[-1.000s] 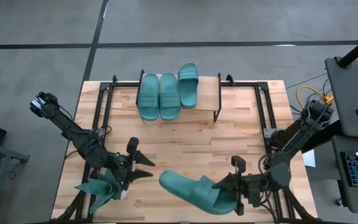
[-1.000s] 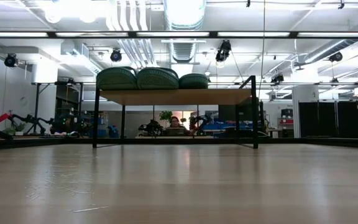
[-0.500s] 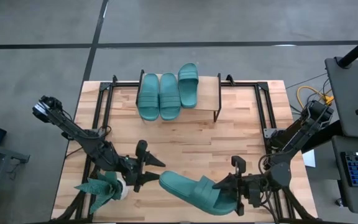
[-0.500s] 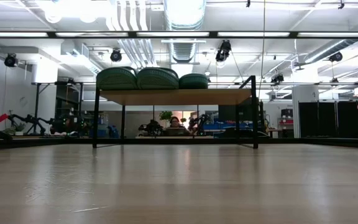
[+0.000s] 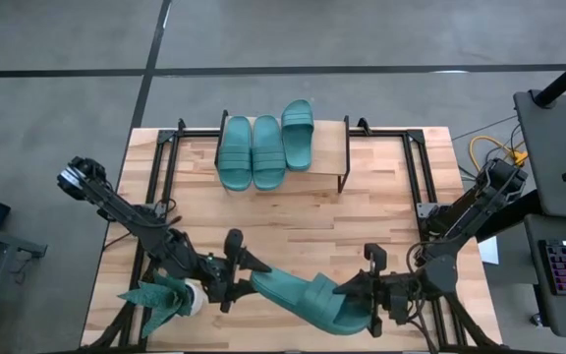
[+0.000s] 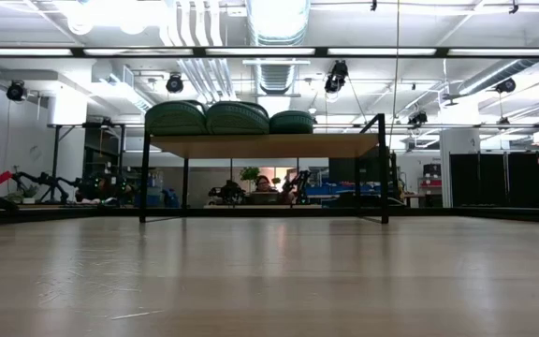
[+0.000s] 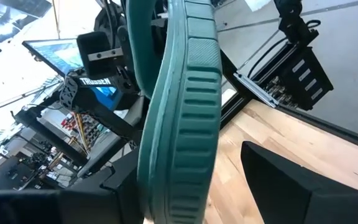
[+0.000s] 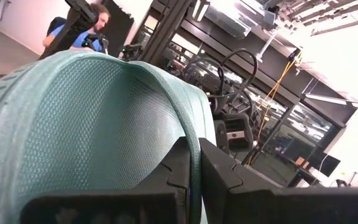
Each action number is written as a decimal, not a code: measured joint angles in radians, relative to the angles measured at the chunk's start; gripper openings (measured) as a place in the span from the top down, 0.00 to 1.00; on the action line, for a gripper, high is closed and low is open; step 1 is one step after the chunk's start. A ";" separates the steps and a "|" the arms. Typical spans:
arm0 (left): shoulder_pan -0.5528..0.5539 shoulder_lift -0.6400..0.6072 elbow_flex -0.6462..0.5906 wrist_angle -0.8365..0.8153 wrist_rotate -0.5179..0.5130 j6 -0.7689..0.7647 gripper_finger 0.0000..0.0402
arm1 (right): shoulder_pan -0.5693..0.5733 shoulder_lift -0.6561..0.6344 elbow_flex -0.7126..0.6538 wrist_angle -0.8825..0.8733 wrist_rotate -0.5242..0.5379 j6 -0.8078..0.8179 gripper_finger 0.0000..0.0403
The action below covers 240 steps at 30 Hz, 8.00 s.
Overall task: Pick and place slides into the shelf
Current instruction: Put the blue slipper on the shelf
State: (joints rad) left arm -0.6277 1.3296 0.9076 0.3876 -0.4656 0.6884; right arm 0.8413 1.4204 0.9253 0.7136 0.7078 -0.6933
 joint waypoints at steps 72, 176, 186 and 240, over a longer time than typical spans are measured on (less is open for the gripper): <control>0.052 -0.010 0.028 -0.039 -1.023 0.151 0.91 | -0.061 0.016 0.173 -0.420 0.597 -0.431 0.47; 0.182 0.211 0.038 -0.030 -0.799 0.286 0.91 | -0.519 -0.280 -0.129 -0.704 0.193 -0.173 0.71; 0.183 0.210 0.038 -0.032 -0.801 0.286 0.91 | -0.519 -0.280 -0.129 -0.715 0.190 -0.183 0.89; 0.102 0.019 0.035 0.113 -0.138 0.132 0.43 | -0.543 -0.520 -0.525 -0.186 -0.353 -0.170 0.90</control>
State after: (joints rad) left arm -0.5258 1.3484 0.9430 0.5007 -0.6036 0.8200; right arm 0.2987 0.9005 0.4007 0.5279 0.3547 -0.8637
